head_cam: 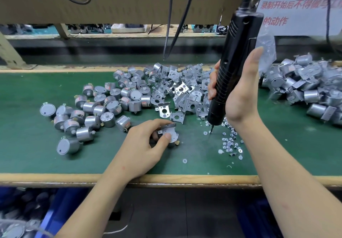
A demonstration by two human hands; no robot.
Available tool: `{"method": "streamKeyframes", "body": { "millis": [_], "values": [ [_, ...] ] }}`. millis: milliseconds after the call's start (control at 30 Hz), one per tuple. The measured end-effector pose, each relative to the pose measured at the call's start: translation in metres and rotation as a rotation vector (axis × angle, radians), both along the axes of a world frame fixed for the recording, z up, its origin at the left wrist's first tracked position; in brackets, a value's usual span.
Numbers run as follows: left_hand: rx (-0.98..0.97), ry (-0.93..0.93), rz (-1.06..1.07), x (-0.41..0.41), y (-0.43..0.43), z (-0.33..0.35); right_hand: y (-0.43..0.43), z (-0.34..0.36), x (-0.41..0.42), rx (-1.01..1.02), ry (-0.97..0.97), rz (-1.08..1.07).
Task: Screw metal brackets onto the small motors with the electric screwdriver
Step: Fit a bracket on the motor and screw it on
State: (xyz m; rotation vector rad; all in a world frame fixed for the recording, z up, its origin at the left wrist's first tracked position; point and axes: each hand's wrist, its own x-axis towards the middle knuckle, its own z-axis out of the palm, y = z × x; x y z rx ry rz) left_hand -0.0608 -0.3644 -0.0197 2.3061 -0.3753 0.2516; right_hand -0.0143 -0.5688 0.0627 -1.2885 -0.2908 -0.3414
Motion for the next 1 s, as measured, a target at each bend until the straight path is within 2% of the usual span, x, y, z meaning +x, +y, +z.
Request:
{"method": "streamKeyframes", "body": {
  "millis": [433, 1000],
  "values": [
    [0.055, -0.079, -0.024, 0.0004, 0.0006, 0.0007, -0.0019, 0.0016, 0.0024, 0.011, -0.024, -0.024],
    [0.057, -0.089, -0.032, 0.0015, 0.0021, 0.0002, 0.0004, 0.0039, -0.0009, 0.004, -0.054, -0.010]
  ]
}}
